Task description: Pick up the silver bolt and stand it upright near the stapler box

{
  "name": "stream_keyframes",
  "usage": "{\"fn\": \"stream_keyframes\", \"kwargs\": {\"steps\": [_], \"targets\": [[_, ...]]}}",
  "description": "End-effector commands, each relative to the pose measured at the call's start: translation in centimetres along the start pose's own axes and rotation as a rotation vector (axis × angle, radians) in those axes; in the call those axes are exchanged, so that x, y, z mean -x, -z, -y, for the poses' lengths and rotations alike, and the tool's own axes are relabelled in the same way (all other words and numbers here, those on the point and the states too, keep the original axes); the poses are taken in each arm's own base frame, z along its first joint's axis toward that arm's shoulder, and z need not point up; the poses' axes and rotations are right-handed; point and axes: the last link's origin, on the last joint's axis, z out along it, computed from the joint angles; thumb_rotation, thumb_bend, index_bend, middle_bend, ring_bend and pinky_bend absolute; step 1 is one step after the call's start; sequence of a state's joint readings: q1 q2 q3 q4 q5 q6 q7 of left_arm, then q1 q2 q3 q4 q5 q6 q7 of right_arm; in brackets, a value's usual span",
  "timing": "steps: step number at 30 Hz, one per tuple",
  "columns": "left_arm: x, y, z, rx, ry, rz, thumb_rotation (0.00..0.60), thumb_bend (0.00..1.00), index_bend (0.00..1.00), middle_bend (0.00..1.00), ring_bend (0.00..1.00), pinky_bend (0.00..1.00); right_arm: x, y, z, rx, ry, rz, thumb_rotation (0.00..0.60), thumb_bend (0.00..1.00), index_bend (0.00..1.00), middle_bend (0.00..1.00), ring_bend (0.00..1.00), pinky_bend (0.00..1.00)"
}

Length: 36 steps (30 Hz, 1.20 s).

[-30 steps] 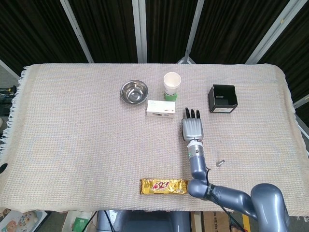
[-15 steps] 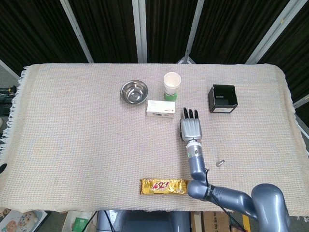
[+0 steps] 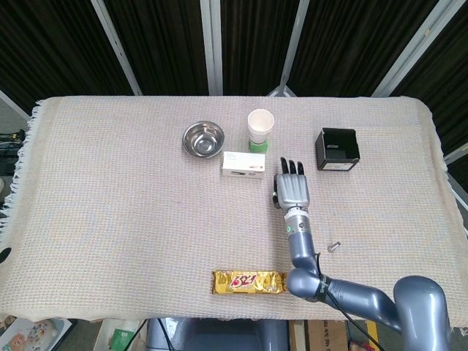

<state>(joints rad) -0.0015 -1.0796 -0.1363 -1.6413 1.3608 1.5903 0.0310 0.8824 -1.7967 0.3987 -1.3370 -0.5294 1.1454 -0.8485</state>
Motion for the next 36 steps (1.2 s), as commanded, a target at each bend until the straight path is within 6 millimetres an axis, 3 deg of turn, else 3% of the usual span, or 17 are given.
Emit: {"fn": "stream_keyframes", "kwargs": {"steps": [1,16,36], "targets": [[0.0,0.0,0.0,0.000,-0.001,-0.001,0.600,0.04,0.04,0.00,0.00,0.03,-0.2,0.0,-0.2,0.005,-0.013,0.011,0.600,0.36,0.59,0.00,0.00,0.00],[0.1,0.0,-0.1,0.002,-0.003,0.002,0.600,0.04,0.04,0.00,0.00,0.03,-1.4,-0.2,-1.0,0.029,-0.077,0.049,0.600,0.36,0.60,0.00,0.00,0.00],[0.2,0.0,-0.2,0.002,-0.007,0.005,0.600,0.04,0.04,0.00,0.00,0.03,-1.3,-0.3,-1.4,0.037,-0.084,0.081,0.600,0.36,0.60,0.00,0.00,0.00]]}}
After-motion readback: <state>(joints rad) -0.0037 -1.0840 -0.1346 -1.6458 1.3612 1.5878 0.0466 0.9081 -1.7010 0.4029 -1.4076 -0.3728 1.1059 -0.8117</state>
